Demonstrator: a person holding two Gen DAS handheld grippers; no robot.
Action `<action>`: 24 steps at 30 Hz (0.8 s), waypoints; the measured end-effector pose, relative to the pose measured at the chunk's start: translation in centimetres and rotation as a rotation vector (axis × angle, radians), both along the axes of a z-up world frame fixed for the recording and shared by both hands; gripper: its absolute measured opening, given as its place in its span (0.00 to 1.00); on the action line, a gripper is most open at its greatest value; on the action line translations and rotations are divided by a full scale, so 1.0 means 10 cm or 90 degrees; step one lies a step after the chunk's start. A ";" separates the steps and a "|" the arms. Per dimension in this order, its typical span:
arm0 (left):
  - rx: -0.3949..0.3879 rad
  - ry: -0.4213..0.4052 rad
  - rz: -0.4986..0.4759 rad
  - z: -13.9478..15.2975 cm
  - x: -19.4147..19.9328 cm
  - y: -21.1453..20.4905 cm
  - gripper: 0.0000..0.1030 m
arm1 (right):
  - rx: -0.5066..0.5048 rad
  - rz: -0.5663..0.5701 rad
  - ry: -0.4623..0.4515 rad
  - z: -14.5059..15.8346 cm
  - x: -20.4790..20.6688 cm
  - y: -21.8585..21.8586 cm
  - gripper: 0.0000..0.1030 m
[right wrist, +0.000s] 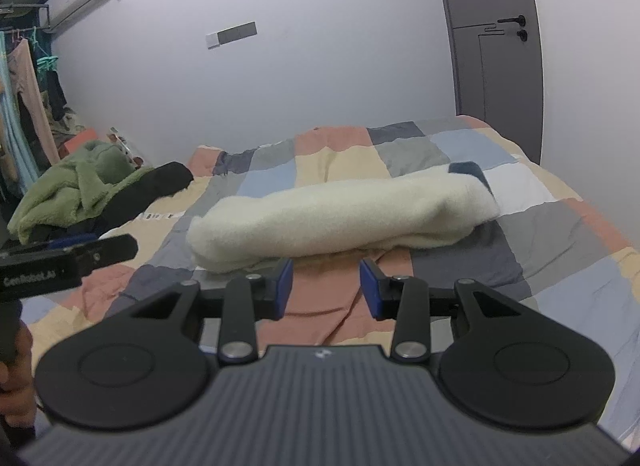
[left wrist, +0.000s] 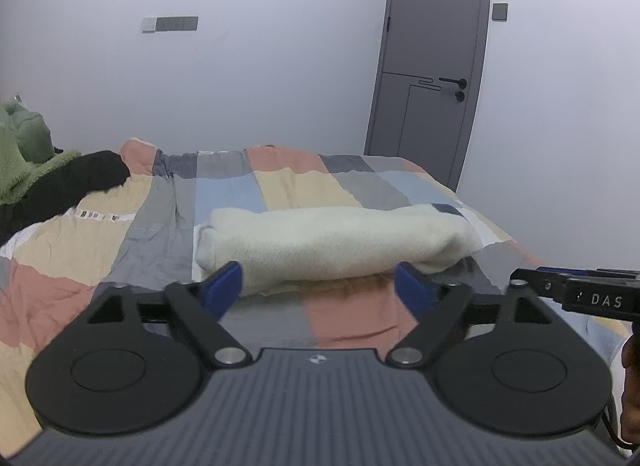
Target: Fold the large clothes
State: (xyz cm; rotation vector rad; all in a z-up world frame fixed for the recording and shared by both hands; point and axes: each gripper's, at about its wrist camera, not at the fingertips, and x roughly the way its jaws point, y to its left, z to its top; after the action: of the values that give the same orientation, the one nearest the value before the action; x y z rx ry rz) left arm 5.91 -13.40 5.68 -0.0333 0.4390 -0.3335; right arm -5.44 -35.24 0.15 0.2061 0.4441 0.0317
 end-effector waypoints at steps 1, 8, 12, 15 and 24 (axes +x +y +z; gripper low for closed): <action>-0.002 0.001 -0.001 0.00 0.01 0.00 0.92 | -0.001 -0.002 -0.001 0.01 0.00 0.00 0.48; -0.001 -0.005 0.020 0.00 0.04 0.05 0.99 | -0.023 -0.020 -0.020 0.02 0.01 -0.01 0.87; 0.005 -0.003 0.030 0.00 0.05 0.06 1.00 | -0.037 -0.030 -0.009 0.02 0.02 0.00 0.91; 0.013 -0.004 0.035 0.00 0.05 0.05 1.00 | -0.031 -0.034 -0.014 0.02 0.00 -0.02 0.98; 0.025 0.001 0.042 0.02 0.04 0.02 1.00 | -0.022 -0.039 -0.007 0.00 -0.03 -0.04 0.98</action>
State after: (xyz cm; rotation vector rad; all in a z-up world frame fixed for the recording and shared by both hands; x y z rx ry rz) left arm 6.26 -13.18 5.83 -0.0095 0.4449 -0.2592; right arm -5.70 -35.65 0.17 0.1852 0.4275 -0.0347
